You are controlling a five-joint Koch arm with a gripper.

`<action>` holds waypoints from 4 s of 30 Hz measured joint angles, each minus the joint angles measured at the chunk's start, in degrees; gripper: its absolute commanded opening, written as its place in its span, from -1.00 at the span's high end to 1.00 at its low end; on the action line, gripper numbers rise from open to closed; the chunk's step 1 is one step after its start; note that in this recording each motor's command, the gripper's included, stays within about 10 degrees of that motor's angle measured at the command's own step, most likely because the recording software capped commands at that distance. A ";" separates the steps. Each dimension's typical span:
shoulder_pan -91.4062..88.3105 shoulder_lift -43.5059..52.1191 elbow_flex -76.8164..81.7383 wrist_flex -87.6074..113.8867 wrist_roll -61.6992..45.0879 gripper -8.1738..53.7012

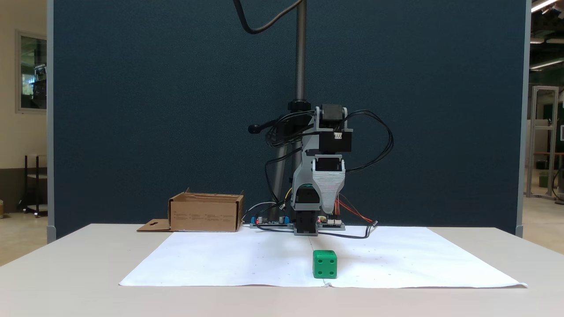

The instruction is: Grasp a green dice and put it in the bin.

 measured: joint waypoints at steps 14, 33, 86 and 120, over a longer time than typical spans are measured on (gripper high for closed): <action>0.00 -3.25 0.00 -4.75 0.00 -0.63; 1.49 -6.68 0.00 -7.65 0.00 -0.63; 1.49 -17.93 0.09 -12.57 0.00 -0.63; 2.72 -18.63 0.09 -12.66 0.00 -0.43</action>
